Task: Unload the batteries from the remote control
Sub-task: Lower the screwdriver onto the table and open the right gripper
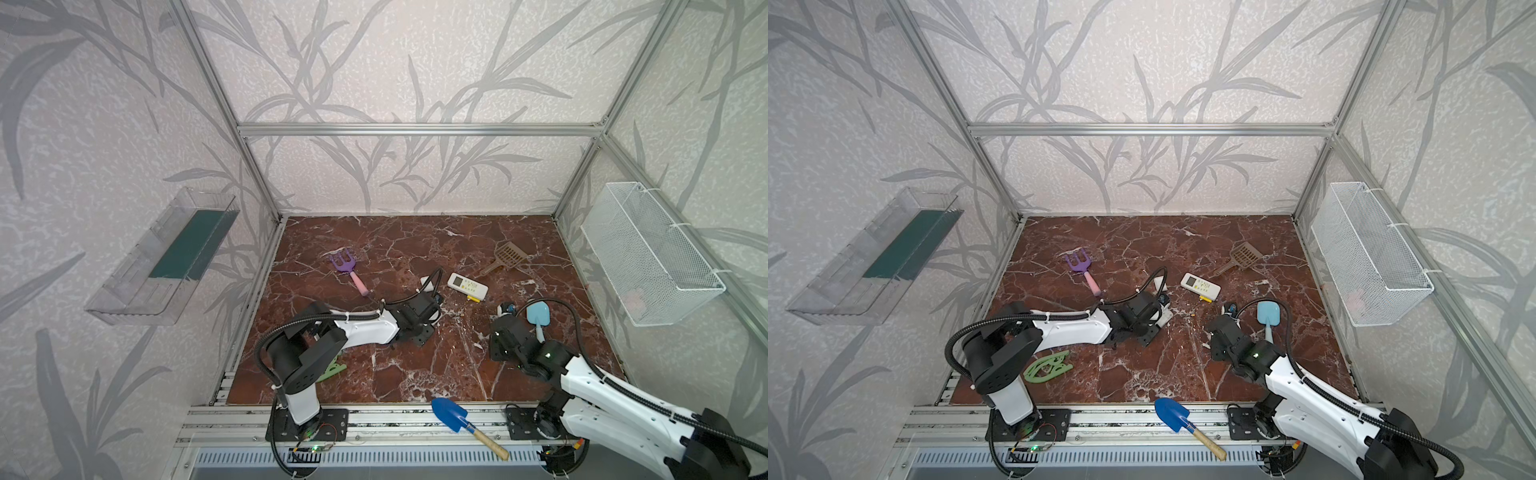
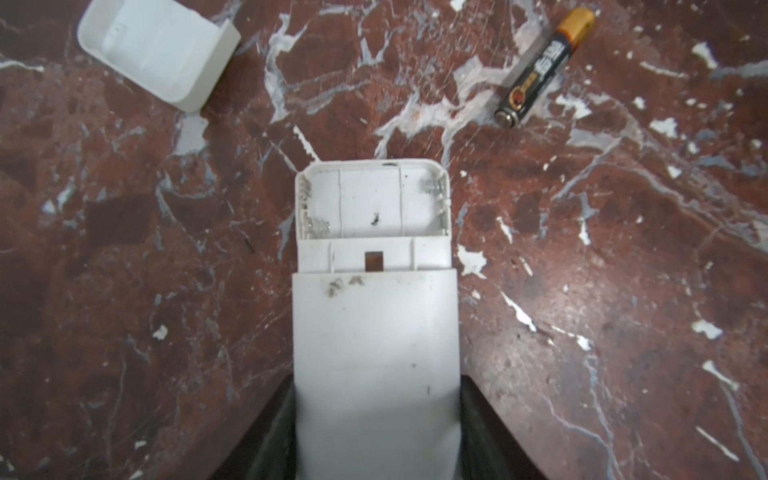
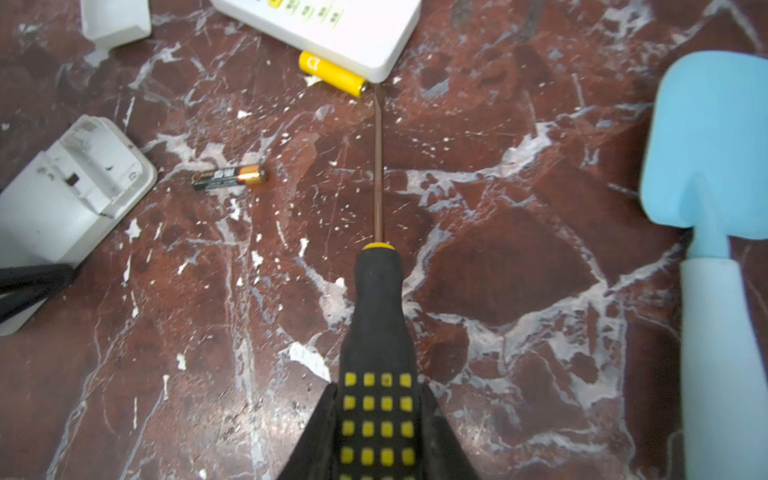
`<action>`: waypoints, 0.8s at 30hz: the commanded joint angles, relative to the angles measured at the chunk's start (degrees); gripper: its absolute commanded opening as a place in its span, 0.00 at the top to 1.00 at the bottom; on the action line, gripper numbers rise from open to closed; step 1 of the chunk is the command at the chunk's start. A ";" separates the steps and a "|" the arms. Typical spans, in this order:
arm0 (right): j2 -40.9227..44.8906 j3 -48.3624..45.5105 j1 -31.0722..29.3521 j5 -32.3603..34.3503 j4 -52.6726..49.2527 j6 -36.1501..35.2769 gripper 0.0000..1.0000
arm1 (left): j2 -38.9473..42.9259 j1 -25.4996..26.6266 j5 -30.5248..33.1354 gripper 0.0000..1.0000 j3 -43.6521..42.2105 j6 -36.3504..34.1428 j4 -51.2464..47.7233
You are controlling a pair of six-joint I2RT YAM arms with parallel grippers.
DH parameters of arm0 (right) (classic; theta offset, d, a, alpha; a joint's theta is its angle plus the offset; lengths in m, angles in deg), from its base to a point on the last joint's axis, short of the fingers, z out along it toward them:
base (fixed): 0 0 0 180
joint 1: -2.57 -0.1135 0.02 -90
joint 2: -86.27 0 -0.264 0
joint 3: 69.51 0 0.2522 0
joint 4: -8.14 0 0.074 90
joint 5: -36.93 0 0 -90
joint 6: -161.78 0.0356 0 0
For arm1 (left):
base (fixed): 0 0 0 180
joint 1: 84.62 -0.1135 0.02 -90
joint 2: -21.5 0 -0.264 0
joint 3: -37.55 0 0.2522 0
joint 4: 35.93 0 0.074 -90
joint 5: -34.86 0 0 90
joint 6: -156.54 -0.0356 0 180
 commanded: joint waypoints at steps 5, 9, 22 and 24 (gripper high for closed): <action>1.30 -1.43 2.85 0.88 1.08 0.89 1.00 | -3.73 -1.40 -1.41 0.55 5.57 -4.38 -1.96; -1.45 -3.23 3.67 0.34 4.54 1.91 1.00 | -5.02 -3.19 -3.33 0.54 6.81 -4.64 -2.27; -15.34 -4.29 3.76 -4.32 12.71 5.37 0.90 | -6.44 -5.29 -7.63 0.31 7.60 -6.11 -1.31; -15.54 -4.72 3.76 -4.20 13.33 5.65 0.84 | -6.12 -5.25 -7.74 0.08 7.42 -6.21 -1.31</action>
